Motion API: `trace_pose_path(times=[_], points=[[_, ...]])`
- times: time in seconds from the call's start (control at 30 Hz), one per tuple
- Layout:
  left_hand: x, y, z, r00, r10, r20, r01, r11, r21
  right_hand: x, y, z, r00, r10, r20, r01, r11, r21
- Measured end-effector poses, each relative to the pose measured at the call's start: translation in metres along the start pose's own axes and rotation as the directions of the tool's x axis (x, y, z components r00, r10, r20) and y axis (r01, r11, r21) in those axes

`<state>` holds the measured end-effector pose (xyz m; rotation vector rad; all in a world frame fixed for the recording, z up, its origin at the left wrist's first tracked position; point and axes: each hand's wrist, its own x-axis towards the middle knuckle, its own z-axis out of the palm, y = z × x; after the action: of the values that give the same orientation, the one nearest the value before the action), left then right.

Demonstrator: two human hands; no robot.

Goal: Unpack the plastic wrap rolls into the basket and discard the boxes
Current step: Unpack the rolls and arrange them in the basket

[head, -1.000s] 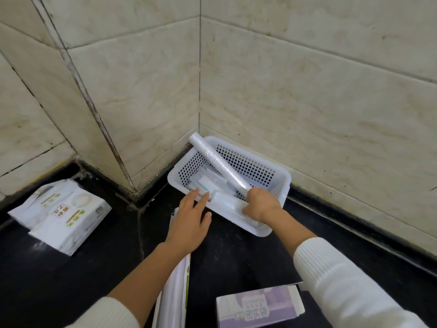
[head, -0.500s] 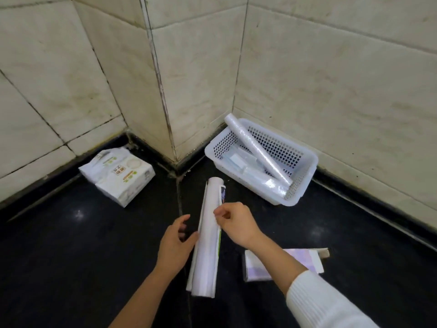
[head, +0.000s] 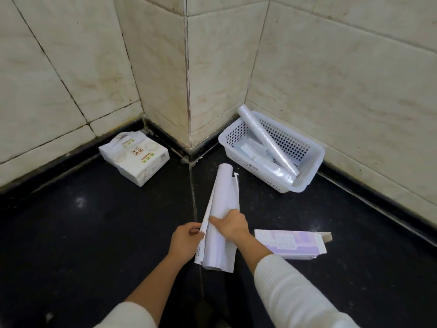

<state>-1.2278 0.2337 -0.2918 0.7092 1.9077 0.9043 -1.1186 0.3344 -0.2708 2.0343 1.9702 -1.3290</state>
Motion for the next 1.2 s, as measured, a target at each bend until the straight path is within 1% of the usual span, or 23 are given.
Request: trace_pose_path(times=[0.1, 0.17, 0.2, 0.27, 0.33, 0.37, 0.43, 0.5, 0.57, 0.63, 0.7, 0.77, 0.83, 0.93, 1.0, 1.07, 1.2], points=[[0.004, 0.004, -0.003, 1.0, -0.02, 0.02, 0.02, 0.999, 0.033, 0.0, 0.005, -0.017, 0.994, 0.056, 0.092, -0.073, 0.978, 0.195], [0.008, 0.007, -0.007, 0.997, -0.049, 0.053, 0.046, 0.998, 0.042, -0.005, 0.008, -0.033, 0.981, 0.035, 0.193, -0.101, 0.935, 0.341], [0.01, 0.008, -0.009, 0.995, -0.068, 0.073, 0.065, 0.997, 0.041, -0.009, 0.009, -0.042, 0.968, 0.0, 0.252, -0.105, 0.909, 0.402], [0.015, 0.012, -0.016, 0.984, -0.119, 0.13, 0.117, 0.993, 0.025, -0.017, 0.012, -0.064, 0.938, -0.092, 0.333, -0.077, 0.883, 0.462], [0.02, 0.02, -0.021, 0.961, -0.186, 0.206, 0.185, 0.983, 0.024, -0.021, 0.012, -0.088, 0.921, -0.168, 0.352, -0.027, 0.872, 0.489], [0.023, 0.027, -0.024, 0.95, -0.208, 0.234, 0.201, 0.978, 0.051, -0.022, 0.011, -0.101, 0.917, -0.2, 0.345, 0.002, 0.868, 0.497], [0.031, 0.044, -0.027, 0.943, -0.209, 0.258, 0.181, 0.975, 0.128, -0.022, 0.005, -0.128, 0.917, -0.253, 0.308, 0.071, 0.864, 0.499], [0.043, 0.066, -0.026, 0.965, -0.144, 0.22, 0.1, 0.974, 0.203, -0.018, -0.007, -0.159, 0.928, -0.281, 0.243, 0.136, 0.865, 0.483], [0.057, 0.092, -0.019, 0.989, -0.019, 0.149, -0.02, 0.967, 0.254, -0.006, -0.023, -0.191, 0.951, -0.282, 0.125, 0.207, 0.884, 0.42], [0.071, 0.12, -0.009, 0.985, 0.151, 0.083, -0.169, 0.941, 0.294, 0.014, -0.038, -0.22, 0.963, -0.269, -0.023, 0.263, 0.912, 0.317], [0.085, 0.142, 0.005, 0.946, 0.318, 0.06, -0.318, 0.877, 0.359, 0.038, -0.049, -0.24, 0.953, -0.264, -0.146, 0.292, 0.929, 0.228], [0.099, 0.156, 0.019, 0.909, 0.406, 0.094, -0.402, 0.797, 0.451, 0.063, -0.052, -0.249, 0.942, -0.258, -0.214, 0.293, 0.944, 0.154], [0.112, 0.161, 0.033, 0.886, 0.442, 0.142, -0.441, 0.705, 0.556, 0.085, -0.049, -0.246, 0.939, -0.242, -0.244, 0.272, 0.958, 0.096], [0.13, 0.161, 0.046, 0.862, 0.468, 0.194, -0.457, 0.554, 0.695, 0.111, -0.04, -0.235, 0.927, -0.249, -0.281, 0.269, 0.963, 0.033], [0.139, 0.158, 0.05, 0.853, 0.47, 0.224, -0.462, 0.484, 0.743, 0.125, -0.036, -0.23, 0.917, -0.274, -0.291, 0.293, 0.956, 0.026], [0.143, 0.154, 0.054, 0.851, 0.475, 0.224, -0.465, 0.485, 0.741, 0.134, -0.033, -0.228, 0.91, -0.3, -0.286, 0.319, 0.948, 0.02], [0.147, 0.14, 0.061, 0.828, 0.526, 0.193, -0.484, 0.499, 0.719, 0.148, -0.024, -0.216, 0.894, -0.356, -0.272, 0.355, 0.933, -0.056]])
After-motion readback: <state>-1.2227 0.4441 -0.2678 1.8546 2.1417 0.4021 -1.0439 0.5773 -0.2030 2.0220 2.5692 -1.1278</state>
